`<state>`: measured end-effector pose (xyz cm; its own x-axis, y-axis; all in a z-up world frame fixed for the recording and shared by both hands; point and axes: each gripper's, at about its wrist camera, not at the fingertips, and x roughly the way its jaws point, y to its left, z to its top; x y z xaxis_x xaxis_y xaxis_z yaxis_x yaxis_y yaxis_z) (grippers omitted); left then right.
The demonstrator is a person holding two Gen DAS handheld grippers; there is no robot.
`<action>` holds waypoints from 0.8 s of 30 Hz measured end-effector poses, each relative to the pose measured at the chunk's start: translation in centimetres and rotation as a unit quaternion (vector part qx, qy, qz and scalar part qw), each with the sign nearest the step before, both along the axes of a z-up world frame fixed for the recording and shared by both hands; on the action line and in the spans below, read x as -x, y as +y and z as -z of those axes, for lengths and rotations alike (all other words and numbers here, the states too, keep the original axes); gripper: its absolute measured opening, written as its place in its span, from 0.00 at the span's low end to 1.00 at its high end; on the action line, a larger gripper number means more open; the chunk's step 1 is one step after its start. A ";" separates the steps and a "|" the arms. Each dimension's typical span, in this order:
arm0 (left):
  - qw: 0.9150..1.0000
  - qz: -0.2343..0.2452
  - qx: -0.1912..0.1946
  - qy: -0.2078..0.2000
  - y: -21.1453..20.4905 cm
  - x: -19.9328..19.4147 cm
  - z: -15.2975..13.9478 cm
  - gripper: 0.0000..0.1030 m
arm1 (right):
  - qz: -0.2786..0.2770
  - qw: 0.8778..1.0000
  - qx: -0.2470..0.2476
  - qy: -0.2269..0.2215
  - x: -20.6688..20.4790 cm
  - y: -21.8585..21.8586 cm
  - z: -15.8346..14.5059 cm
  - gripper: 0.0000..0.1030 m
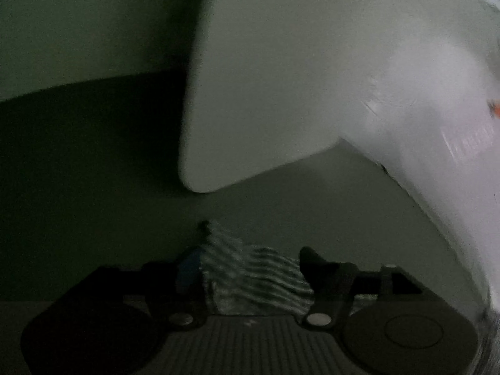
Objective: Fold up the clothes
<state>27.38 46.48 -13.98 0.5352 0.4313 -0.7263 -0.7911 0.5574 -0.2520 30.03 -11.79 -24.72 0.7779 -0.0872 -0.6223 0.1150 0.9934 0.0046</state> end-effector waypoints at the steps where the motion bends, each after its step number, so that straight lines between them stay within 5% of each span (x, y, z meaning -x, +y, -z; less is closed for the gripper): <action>1: 1.000 0.011 -0.005 0.021 -0.5 -0.8 0.3 0.76 | 0.000 1.000 0.000 0.000 0.0 0.0 0.0 1.00; 4: 0.993 0.006 -0.027 0.113 -1.8 -2.9 1.3 0.76 | 0.000 1.000 0.001 0.000 0.0 0.0 0.0 1.00; 6: 0.991 0.018 -0.041 0.126 -2.6 -3.6 1.0 0.76 | 0.000 1.000 0.004 0.003 -0.1 0.1 -0.1 1.00; 12: 0.991 0.060 -0.078 0.093 -5.6 -5.0 -3.2 0.80 | -0.002 0.999 -0.006 0.037 -1.2 -0.1 -0.7 1.00; 18: 0.983 0.128 -0.114 0.067 -11.5 -5.5 -6.2 0.87 | -0.048 0.986 -0.026 0.161 -4.5 -0.7 -2.7 1.00; 20: 0.979 0.157 -0.116 0.062 -14.1 -5.6 -6.5 0.89 | -0.059 0.984 -0.025 0.165 -4.4 -0.8 -3.5 1.00; 24: 0.973 0.211 -0.087 0.044 -19.5 -5.3 -6.1 0.96 | -0.094 0.987 0.062 0.116 -3.1 0.0 -6.3 0.99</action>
<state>32.67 26.98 -7.90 0.6304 0.3067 -0.7131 -0.4967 0.8653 -0.0670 33.10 -11.82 -18.45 0.6257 -0.0410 -0.7790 -0.0882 0.9885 -0.1228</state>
